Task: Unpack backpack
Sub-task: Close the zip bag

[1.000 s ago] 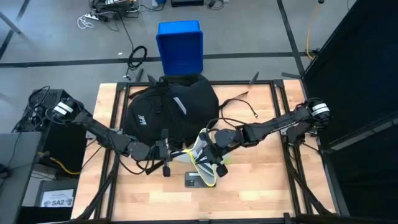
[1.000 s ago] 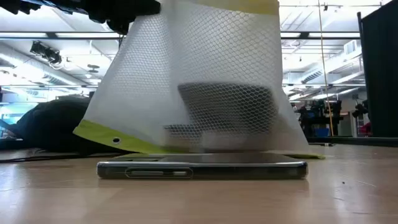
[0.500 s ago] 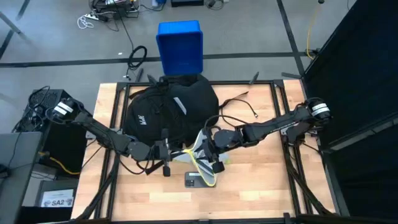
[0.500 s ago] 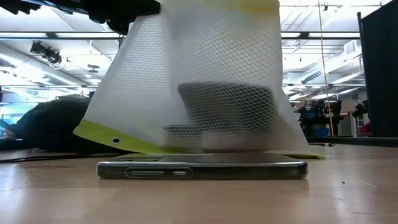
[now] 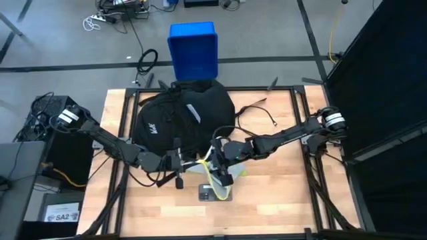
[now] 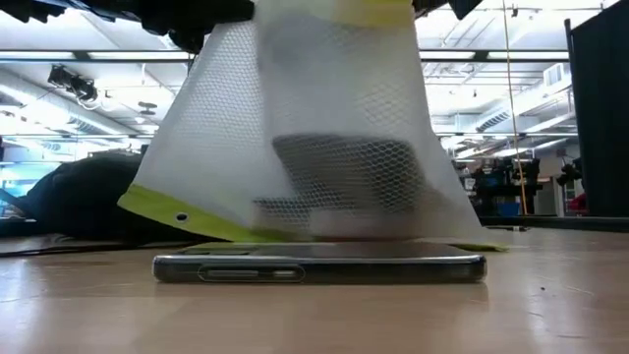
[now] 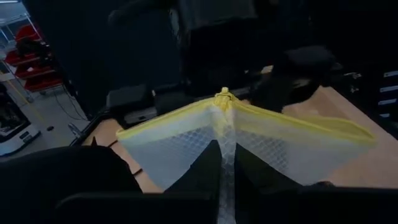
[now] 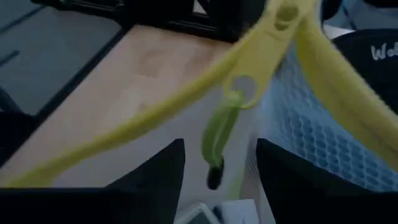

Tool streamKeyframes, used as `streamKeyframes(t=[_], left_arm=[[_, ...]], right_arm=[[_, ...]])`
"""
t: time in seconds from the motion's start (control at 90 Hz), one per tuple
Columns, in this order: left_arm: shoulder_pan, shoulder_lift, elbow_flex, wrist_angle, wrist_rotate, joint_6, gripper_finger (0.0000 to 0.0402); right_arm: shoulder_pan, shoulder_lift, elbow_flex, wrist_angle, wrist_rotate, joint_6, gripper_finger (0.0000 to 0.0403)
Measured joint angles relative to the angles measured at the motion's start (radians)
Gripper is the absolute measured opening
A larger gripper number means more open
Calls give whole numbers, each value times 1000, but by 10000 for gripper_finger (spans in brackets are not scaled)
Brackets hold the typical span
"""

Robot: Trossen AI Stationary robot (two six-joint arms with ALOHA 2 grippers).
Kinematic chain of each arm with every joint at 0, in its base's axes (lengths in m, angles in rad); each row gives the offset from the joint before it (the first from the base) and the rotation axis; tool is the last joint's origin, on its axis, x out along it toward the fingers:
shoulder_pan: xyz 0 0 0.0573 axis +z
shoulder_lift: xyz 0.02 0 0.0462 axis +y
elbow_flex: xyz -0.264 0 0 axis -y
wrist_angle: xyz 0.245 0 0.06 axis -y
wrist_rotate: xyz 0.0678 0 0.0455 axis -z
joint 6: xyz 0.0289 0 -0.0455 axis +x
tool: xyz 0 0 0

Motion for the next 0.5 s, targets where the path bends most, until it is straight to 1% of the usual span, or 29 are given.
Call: streamKeyframes(t=[0.067, 0.2, 0.233, 0.267, 0.433, 0.5], left_arm=[[0, 0, 0, -1, 1, 0, 0], [0, 0, 0, -6, 1, 0, 0], [0, 0, 0, -6, 1, 0, 0], [0, 0, 0, -6, 1, 0, 0], [0, 0, 0, -13, 4, 0, 0], [0, 0, 0, -13, 5, 0, 0]], right_arm=[[-1, 0, 0, 2, 0, -9, 126], [0, -1, 0, 10, 0, -27, 34], [0, -1, 0, 11, 0, -32, 18], [1, -1, 0, 10, 0, -33, 11], [8, -5, 0, -14, 5, -32, 5], [17, -22, 0, -53, 29, -30, 3]])
